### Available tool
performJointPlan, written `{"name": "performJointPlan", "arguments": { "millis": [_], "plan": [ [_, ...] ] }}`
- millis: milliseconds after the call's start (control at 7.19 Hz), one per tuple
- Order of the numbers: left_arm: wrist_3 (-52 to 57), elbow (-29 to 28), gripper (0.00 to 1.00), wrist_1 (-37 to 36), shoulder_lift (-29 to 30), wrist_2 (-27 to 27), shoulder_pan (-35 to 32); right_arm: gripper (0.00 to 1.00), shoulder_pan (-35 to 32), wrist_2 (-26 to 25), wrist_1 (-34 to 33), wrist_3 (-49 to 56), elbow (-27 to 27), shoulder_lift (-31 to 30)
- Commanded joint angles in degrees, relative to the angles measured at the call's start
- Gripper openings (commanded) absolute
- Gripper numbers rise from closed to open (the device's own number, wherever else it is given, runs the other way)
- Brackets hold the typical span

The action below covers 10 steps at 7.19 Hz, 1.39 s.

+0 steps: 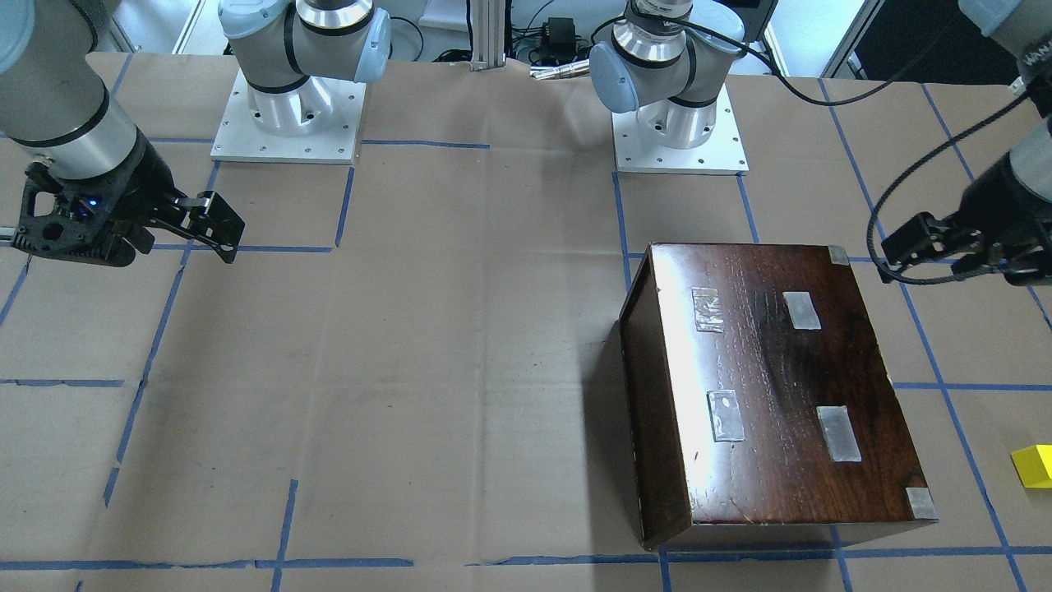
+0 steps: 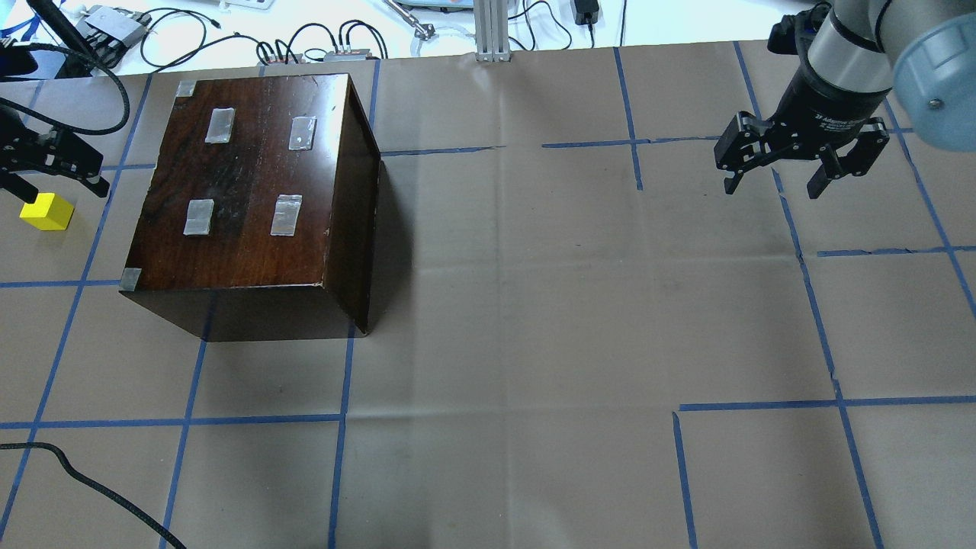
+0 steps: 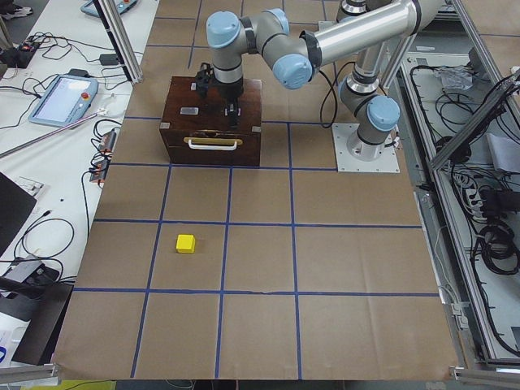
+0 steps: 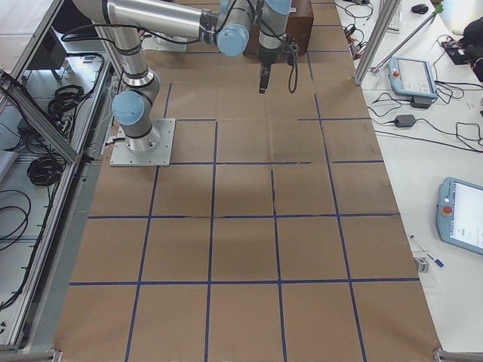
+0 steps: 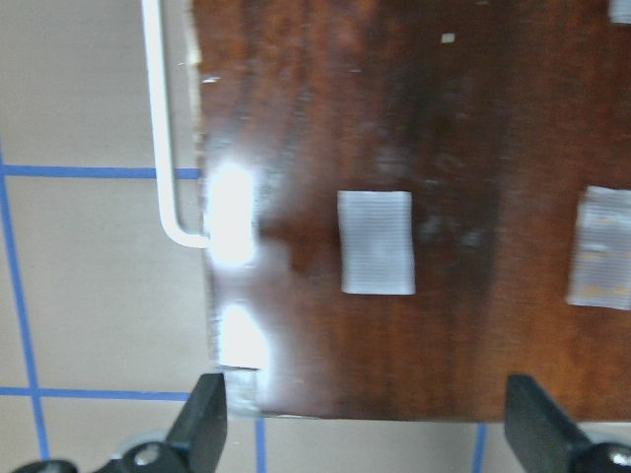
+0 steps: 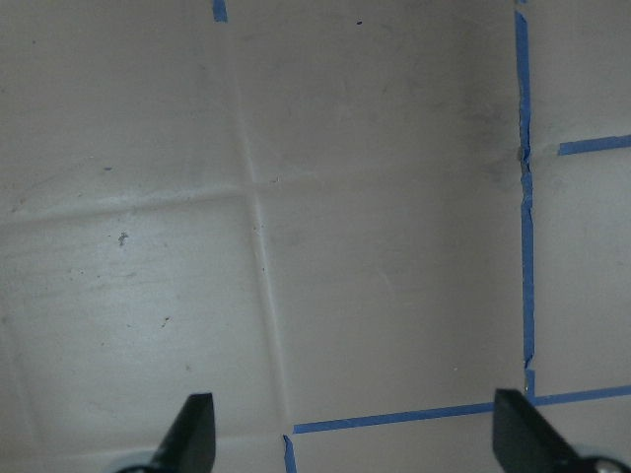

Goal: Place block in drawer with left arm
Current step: 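Lower the left gripper to the white drawer handle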

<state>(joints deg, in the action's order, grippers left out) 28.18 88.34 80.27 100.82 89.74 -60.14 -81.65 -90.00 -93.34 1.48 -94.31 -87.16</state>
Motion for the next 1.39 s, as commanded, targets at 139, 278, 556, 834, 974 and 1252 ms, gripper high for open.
{"name": "performJointPlan", "arguments": {
  "millis": [139,278,556,834,974,1252],
  "plan": [
    [1.4,-5.2,0.99,2.8,8.8,-0.5,1.4,1.00,0.0,0.0,0.0,0.0,0.0,0.0],
    [2.4,-5.0,0.99,2.7,9.6,-1.7,2.1,1.00,0.0,0.0,0.0,-0.1,0.0,0.0],
    [6.2,-4.8,0.99,2.8,10.1,-8.6,2.5,1.00,0.0,0.0,0.0,-0.1,0.1,0.0],
    [6.0,-5.2,0.99,2.8,11.6,-9.0,2.7,1.00,0.0,0.0,0.0,0.0,0.0,0.0],
    [6.1,-5.0,0.99,2.4,12.0,-10.4,2.7,1.00,0.0,0.0,0.0,0.0,0.0,0.0],
    [6.5,-4.9,0.99,2.0,12.7,-14.2,2.7,1.00,0.0,0.0,0.0,-0.1,0.1,0.0]
  ]
}}
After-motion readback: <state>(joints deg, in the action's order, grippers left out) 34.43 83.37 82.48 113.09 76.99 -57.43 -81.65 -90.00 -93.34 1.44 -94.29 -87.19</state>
